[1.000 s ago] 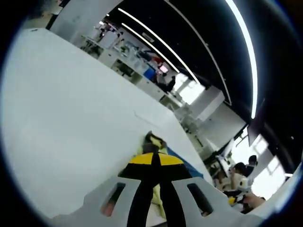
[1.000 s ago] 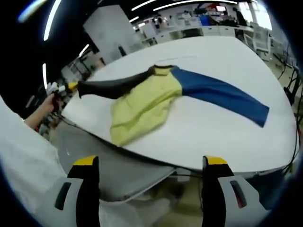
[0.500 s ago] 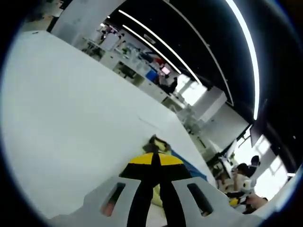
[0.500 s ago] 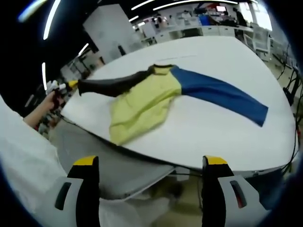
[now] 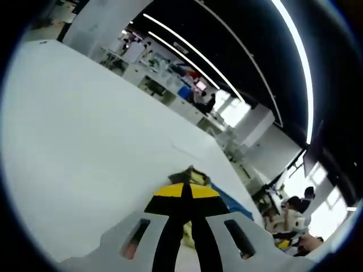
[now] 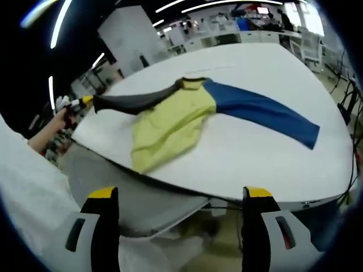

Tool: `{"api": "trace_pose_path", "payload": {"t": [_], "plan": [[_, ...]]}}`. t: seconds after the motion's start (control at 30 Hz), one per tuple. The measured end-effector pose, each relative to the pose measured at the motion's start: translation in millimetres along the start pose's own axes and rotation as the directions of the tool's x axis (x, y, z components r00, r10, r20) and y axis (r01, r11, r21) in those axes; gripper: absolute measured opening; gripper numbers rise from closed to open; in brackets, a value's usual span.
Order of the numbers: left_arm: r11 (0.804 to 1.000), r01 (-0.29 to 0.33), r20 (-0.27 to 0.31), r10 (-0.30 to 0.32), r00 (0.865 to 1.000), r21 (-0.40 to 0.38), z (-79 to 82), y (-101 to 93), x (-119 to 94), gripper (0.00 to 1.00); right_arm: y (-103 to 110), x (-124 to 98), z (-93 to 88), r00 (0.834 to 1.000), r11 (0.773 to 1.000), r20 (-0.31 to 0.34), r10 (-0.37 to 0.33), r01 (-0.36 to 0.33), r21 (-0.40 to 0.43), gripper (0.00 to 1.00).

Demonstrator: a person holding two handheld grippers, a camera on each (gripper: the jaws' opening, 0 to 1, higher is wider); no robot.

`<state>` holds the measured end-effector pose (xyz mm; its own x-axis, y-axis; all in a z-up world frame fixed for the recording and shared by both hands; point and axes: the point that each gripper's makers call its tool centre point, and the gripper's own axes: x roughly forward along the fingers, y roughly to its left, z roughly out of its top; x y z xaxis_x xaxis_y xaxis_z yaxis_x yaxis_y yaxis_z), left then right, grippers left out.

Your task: Fold the garment on the visible template until the final outline fits inside the template.

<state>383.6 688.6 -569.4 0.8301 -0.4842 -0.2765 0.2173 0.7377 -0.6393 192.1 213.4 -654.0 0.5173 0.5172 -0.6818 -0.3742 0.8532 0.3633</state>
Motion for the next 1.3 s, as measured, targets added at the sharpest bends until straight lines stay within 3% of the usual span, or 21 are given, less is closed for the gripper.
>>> {"api": "trace_pose_path", "payload": {"t": [0.73, 1.3], "plan": [[1.0, -0.007, -0.014, 0.007, 1.0, 0.004, 13.8, 14.5, 4, 0.0, 8, 1, -1.0, 1.0, 1.0, 0.011, -0.008, 0.008, 0.008, 0.9], [1.0, -0.019, -0.017, 0.019, 1.0, -0.007, 30.1, 38.5, 7, 0.0, 15, 5, 1.7, 1.0, 1.0, 0.014, -0.018, 0.018, 0.013, 0.9]]}}
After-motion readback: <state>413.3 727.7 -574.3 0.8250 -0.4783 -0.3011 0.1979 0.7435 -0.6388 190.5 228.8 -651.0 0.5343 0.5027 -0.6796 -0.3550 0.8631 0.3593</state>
